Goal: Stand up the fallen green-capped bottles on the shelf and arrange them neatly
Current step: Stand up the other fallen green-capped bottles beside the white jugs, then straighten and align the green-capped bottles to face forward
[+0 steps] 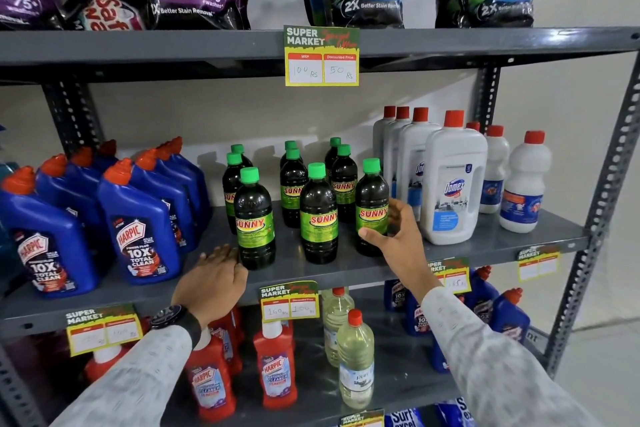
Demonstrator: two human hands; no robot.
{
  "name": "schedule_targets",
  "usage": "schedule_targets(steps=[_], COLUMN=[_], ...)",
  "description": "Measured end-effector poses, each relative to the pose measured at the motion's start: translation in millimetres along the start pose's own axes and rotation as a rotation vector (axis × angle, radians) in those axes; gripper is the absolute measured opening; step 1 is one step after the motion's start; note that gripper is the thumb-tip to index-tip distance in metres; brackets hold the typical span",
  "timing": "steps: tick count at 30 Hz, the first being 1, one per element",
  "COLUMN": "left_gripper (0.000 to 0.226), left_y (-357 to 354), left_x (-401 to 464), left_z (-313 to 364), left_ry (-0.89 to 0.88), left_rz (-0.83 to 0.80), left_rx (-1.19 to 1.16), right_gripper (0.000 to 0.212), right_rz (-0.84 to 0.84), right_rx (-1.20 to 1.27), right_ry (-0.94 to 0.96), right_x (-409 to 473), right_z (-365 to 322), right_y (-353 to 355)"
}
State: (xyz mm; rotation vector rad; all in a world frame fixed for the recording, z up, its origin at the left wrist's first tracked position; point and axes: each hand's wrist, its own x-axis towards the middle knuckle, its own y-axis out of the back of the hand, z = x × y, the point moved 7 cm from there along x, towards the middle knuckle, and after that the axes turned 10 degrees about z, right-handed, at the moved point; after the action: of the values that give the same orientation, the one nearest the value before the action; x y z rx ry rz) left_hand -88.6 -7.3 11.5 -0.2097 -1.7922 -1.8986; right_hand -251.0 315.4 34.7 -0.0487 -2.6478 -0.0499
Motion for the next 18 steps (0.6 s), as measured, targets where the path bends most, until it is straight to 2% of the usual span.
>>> schedule_targets(steps=[7, 12, 14, 16, 18], left_gripper=[0.057, 0.059, 0.048, 0.039, 0.044], left_y=[-0.5, 4.7, 19.0, 35.1, 46.1], left_x=[0.8, -1.5, -7.7, -18.0, -22.7], left_z=[-0.9, 0.6, 4.8, 5.5, -1.3], left_ry=[0.002, 0.016, 0.03, 0.085, 0.214], left_rz=[0.007, 0.037, 0.168, 0.359, 0.471], left_rx=[-0.003, -0.025, -0.084, -0.256, -0.53], right_gripper=[0.084, 0.088, 0.078, 0.055, 0.04], right_rz=[0.071, 0.115, 0.235, 0.348, 0.317], right_rx=[-0.077, -0.09, -0.126, -0.162, -0.18], right_ry=[0.041, 0.036, 0.063, 0.136, 0.172], right_x=[-5.4, -10.1, -18.7, -35.6, -50.3], right_z=[-6.6, -8.5, -10.5, -19.9, -29.2], right_y=[1.8, 3.5, 10.4, 15.8, 7.7])
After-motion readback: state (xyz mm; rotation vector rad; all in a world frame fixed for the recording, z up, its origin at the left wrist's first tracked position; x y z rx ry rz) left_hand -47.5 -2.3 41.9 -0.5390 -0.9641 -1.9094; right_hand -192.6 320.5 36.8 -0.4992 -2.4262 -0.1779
